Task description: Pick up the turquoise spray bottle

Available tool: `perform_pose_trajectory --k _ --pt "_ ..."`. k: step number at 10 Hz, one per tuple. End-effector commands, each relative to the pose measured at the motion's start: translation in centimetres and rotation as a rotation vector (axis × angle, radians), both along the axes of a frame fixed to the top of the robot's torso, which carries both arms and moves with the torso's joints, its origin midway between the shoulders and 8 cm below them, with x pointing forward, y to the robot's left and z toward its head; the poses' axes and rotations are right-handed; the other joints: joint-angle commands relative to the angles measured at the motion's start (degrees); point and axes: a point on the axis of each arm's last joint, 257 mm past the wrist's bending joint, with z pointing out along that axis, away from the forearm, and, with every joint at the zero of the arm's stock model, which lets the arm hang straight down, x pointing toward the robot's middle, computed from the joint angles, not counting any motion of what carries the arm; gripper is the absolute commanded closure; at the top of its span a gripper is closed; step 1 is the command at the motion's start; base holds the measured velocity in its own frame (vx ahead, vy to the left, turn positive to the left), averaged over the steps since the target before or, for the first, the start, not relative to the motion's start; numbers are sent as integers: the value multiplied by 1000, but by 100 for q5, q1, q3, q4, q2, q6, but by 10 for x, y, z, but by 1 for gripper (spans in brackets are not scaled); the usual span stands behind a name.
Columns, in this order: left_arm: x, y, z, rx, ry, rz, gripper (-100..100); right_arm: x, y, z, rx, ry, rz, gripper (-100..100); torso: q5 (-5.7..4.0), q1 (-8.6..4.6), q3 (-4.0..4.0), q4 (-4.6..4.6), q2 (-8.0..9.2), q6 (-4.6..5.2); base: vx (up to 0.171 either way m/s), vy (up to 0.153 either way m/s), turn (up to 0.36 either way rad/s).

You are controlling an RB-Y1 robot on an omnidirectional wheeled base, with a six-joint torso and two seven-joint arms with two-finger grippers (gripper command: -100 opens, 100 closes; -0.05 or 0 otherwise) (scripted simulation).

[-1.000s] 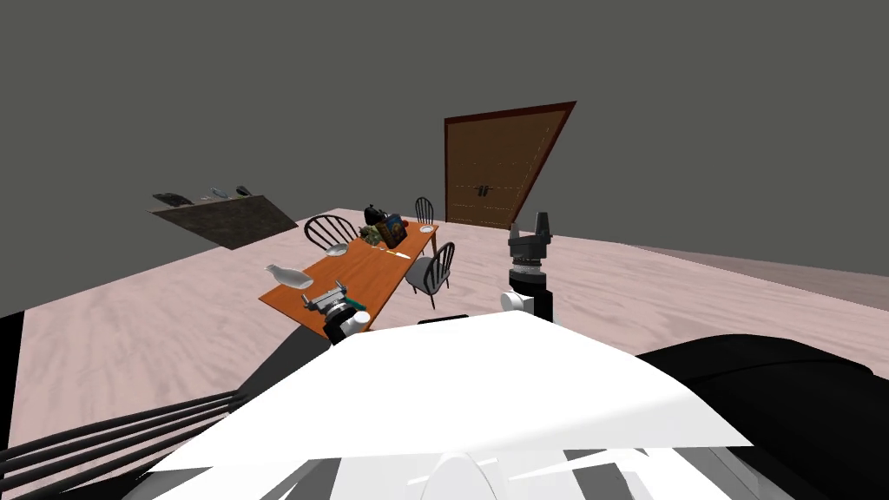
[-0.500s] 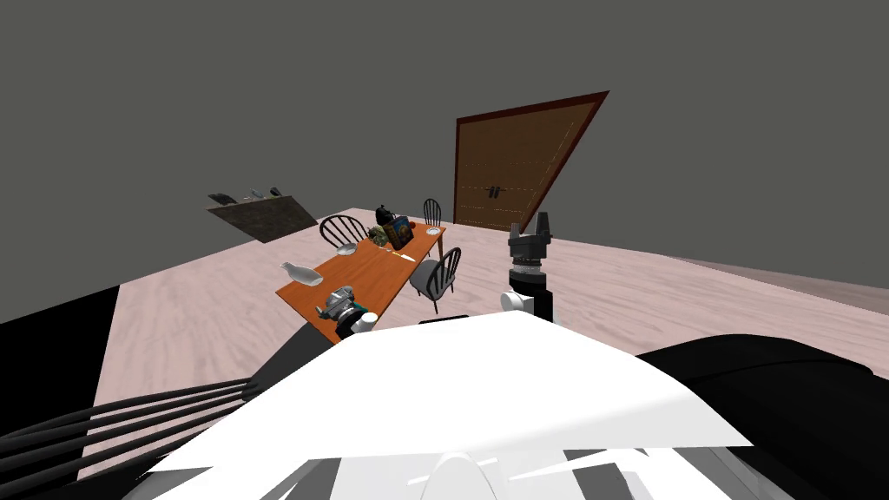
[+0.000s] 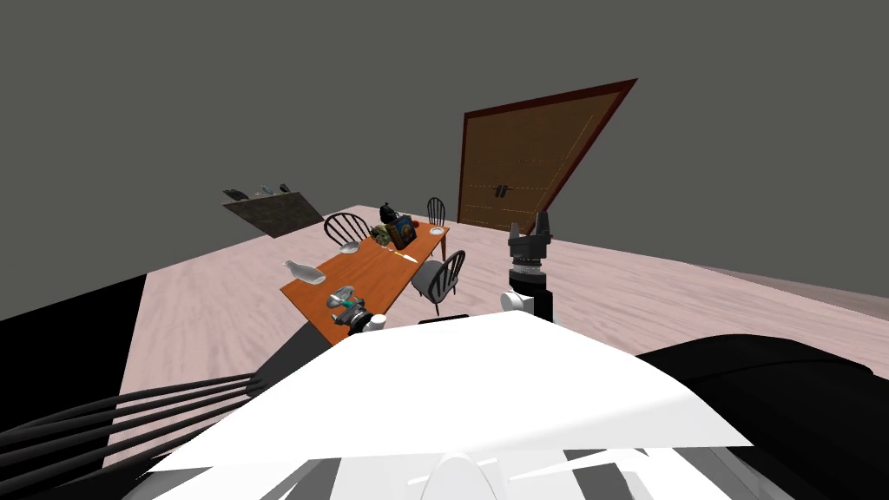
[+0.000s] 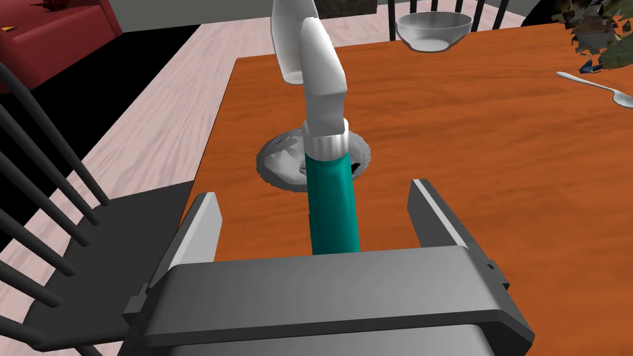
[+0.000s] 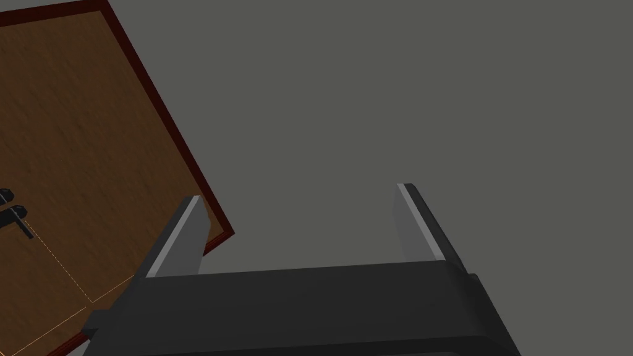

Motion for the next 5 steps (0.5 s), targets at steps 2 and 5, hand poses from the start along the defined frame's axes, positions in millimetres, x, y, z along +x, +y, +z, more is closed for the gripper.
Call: perform_pose_trajectory --k 2,5 --pt "-5 -29 -26 -85 -5 19 -100 0 0 0 0 0 0 0 1 0 2 1 3 -1 7 5 55" --pt "-6 -31 -28 -93 -6 21 0 0 0 0 0 0 0 0 -1 0 3 1 4 0 7 0 18"
